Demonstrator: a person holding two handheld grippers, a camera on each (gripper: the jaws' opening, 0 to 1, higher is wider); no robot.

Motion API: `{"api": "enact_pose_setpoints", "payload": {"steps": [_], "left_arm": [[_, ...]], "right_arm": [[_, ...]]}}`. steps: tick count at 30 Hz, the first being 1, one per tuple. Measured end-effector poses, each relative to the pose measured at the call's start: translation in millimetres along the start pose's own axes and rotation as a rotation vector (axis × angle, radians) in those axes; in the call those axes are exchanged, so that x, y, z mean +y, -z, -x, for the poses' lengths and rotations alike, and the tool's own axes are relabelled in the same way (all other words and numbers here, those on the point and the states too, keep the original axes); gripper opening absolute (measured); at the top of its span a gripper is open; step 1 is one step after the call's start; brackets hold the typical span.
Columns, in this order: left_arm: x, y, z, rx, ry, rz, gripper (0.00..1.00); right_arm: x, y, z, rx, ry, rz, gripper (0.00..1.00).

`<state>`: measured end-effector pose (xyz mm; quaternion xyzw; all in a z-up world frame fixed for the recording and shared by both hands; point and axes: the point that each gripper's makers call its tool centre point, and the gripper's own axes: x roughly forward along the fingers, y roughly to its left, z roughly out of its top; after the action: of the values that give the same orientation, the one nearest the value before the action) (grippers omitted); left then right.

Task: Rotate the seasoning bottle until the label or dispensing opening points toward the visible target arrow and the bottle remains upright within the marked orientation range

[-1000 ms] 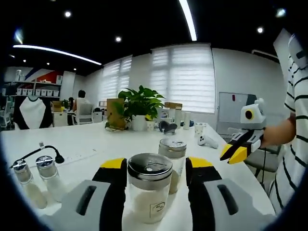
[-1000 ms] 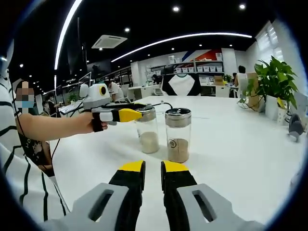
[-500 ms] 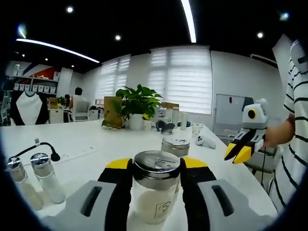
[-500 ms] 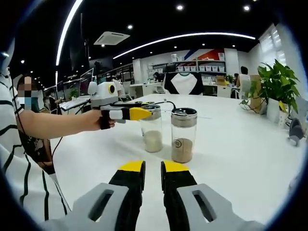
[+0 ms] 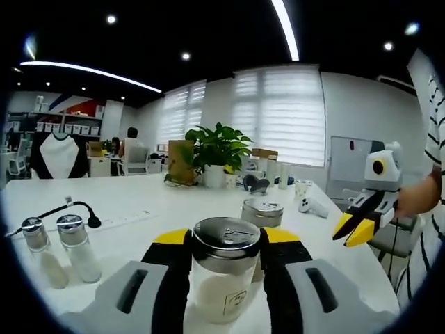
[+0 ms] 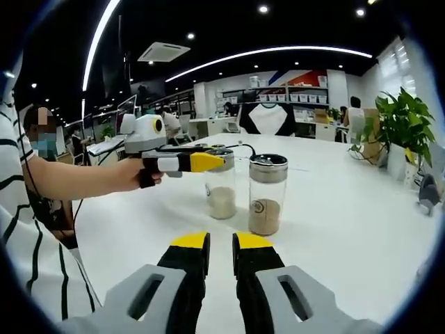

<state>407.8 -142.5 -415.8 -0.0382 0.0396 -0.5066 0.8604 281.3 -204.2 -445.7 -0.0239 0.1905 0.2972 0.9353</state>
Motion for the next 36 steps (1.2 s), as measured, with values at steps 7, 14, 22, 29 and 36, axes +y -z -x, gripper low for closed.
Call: {"api": "enact_pose_setpoints", "payload": {"steps": [7,14,22,29,36], "left_arm": [[2.1,0.0,-2,-0.021,-0.128,-0.015,0.41],[7.4,0.3,-2,-0.057,-0.228,-0.001,0.41],[10.1,-0.4,1,-0.084,-0.299,0.0,0.41],[9.6,-0.3,3,-0.064,-0.268,-0.019,0.41],[5.7,18.4,13,0.023,-0.195,-0.012,0.46]], "right_arm": [[0,-5.8,-1,-0.022,-0.003,-0.021,0.1],[1,-10.8,1,-0.04,0.007,-0.007,0.1],[1,-9.3,0,-0.034,0.012,0.006,0.1],[0,-9.5,0,-0.039,0.012,-0.005,0.1],[0,-6.7,1,-0.042,0.01,-0.029,0.1]]}}
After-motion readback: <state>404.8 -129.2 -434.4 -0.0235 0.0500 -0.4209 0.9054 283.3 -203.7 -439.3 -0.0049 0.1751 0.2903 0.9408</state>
